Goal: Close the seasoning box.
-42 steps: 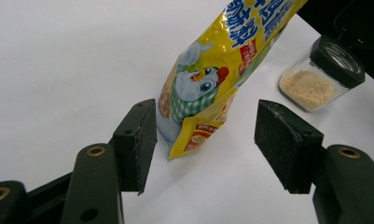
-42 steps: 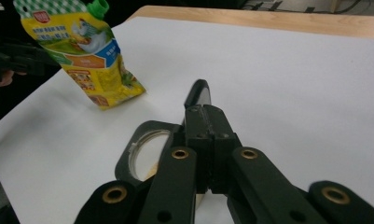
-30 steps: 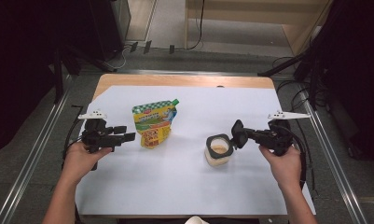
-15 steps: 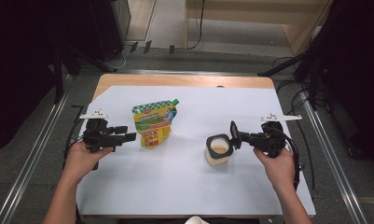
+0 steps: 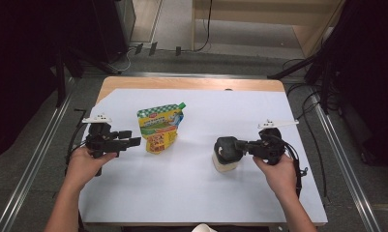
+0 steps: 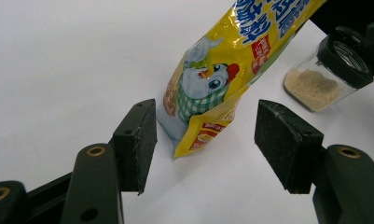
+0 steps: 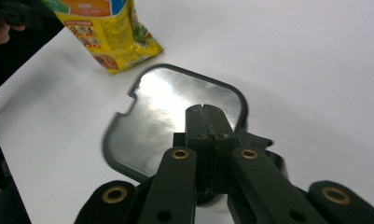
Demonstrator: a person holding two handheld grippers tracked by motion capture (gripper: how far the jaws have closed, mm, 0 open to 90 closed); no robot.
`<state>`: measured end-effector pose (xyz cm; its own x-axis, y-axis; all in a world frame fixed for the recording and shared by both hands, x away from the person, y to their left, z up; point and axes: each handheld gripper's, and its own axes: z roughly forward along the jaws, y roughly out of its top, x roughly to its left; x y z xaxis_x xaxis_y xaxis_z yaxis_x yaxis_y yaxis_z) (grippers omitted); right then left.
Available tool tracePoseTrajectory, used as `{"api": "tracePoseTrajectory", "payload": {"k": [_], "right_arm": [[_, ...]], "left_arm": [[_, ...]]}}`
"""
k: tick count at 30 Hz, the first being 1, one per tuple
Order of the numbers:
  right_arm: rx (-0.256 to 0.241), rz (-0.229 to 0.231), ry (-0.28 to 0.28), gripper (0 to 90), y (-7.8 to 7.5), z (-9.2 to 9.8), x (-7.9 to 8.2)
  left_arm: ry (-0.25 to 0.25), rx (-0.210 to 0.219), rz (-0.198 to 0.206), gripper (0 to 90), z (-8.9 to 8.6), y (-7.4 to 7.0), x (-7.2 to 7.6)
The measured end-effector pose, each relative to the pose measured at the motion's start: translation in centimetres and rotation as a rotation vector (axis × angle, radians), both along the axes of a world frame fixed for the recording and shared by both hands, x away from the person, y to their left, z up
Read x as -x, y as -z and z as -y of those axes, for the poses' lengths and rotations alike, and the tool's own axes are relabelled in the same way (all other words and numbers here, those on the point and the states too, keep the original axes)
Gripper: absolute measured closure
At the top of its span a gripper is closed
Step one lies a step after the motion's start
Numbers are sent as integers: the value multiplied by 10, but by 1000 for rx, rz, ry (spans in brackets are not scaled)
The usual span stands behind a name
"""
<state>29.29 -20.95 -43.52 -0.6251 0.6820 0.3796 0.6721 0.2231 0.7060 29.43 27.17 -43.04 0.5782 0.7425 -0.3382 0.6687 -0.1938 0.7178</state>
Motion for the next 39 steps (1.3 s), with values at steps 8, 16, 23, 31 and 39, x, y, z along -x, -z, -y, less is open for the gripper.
{"api": "tracePoseTrajectory", "payload": {"k": [8,16,23,31,39], "right_arm": [[10,6,-56,900,4,-20,2],[4,41,-54,758,-1,-18,3],[-13,76,1,649,-6,6,1],[8,122,65,556,-4,30,0],[17,151,106,490,1,49,-2]], "left_arm": [[0,3,1,400,-1,1,0],[-8,6,3,399,-2,1,0],[-3,-1,3,399,-2,1,-1],[-1,-6,-1,399,1,2,-2],[3,-11,2,399,2,2,-2]]}}
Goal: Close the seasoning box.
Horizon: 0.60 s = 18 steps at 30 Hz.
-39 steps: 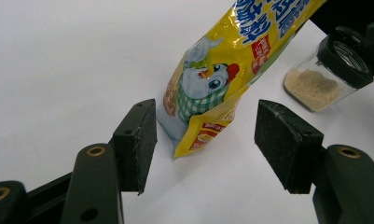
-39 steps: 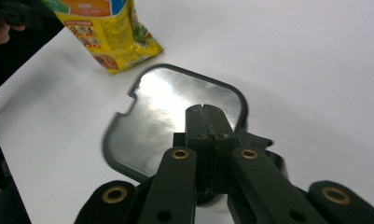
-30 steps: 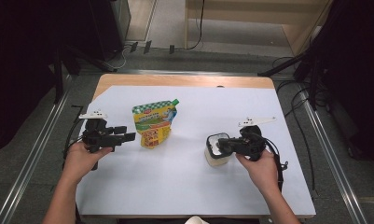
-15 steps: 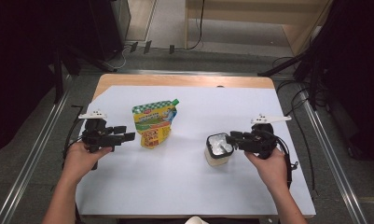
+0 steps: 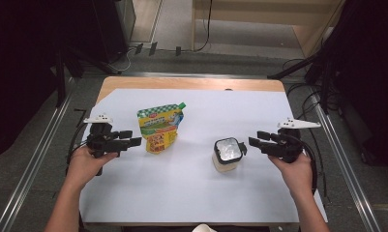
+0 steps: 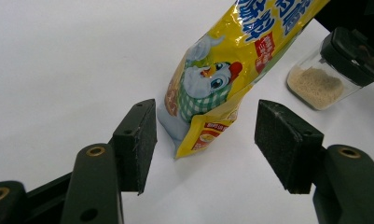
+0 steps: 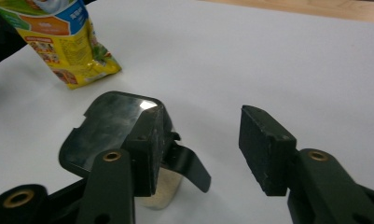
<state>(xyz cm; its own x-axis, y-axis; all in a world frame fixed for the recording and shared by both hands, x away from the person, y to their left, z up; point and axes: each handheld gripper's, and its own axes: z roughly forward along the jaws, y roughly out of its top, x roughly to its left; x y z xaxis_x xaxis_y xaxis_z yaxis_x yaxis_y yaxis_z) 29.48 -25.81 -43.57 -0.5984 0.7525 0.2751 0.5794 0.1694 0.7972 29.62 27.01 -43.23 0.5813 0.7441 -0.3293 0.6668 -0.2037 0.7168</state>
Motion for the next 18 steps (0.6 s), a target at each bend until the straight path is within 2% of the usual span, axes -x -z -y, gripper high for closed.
{"api": "tracePoseTrajectory", "payload": {"k": [4,10,14,18], "right_arm": [[10,27,25,448,5,9,-1],[4,18,61,383,14,19,-4],[14,31,81,356,23,25,-6],[8,15,109,325,32,31,-9]], "left_arm": [[-2,-3,0,399,0,1,0],[-7,-17,2,398,0,2,-1],[-13,-17,0,399,-2,3,-1],[-18,-19,-1,398,-3,4,-2]]}}
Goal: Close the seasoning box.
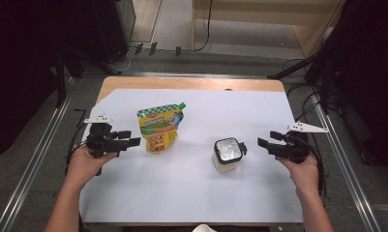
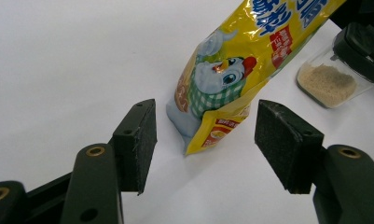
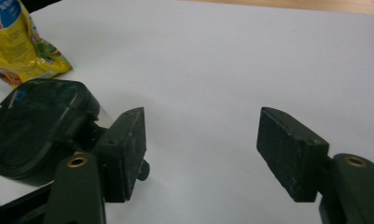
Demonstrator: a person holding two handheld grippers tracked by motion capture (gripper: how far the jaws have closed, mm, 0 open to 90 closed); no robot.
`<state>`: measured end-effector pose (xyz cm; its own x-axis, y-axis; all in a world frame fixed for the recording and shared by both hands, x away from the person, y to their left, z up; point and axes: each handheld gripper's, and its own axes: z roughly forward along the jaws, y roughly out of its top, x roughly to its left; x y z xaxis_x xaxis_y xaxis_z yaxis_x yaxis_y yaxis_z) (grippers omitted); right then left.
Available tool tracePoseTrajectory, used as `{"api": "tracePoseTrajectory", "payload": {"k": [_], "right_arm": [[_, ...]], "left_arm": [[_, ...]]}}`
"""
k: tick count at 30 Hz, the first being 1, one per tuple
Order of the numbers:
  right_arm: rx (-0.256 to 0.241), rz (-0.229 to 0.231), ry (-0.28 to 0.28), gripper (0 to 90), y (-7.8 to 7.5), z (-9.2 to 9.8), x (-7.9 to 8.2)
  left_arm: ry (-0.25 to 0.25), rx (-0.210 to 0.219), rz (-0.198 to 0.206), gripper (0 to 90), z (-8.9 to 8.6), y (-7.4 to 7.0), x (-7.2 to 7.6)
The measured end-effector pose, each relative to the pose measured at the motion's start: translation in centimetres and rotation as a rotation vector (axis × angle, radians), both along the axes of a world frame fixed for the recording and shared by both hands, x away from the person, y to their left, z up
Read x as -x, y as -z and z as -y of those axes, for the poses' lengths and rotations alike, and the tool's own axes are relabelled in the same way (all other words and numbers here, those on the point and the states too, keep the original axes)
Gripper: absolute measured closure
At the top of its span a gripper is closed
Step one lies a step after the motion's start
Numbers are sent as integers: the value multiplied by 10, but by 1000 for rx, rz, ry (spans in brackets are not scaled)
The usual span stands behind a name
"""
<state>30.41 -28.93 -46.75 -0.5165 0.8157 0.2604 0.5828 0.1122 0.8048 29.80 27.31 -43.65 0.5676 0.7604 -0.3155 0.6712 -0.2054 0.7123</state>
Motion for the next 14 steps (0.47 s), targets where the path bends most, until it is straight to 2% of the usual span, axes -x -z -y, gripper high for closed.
{"api": "tracePoseTrajectory", "payload": {"k": [4,7,14], "right_arm": [[31,13,21,299,7,2,-2],[51,5,24,295,11,3,-3],[51,-5,28,292,14,2,-4]], "left_arm": [[-3,-10,-4,398,-1,1,-1],[-3,-16,-4,397,-1,2,-1],[-10,-11,-2,389,-3,3,-1]]}}
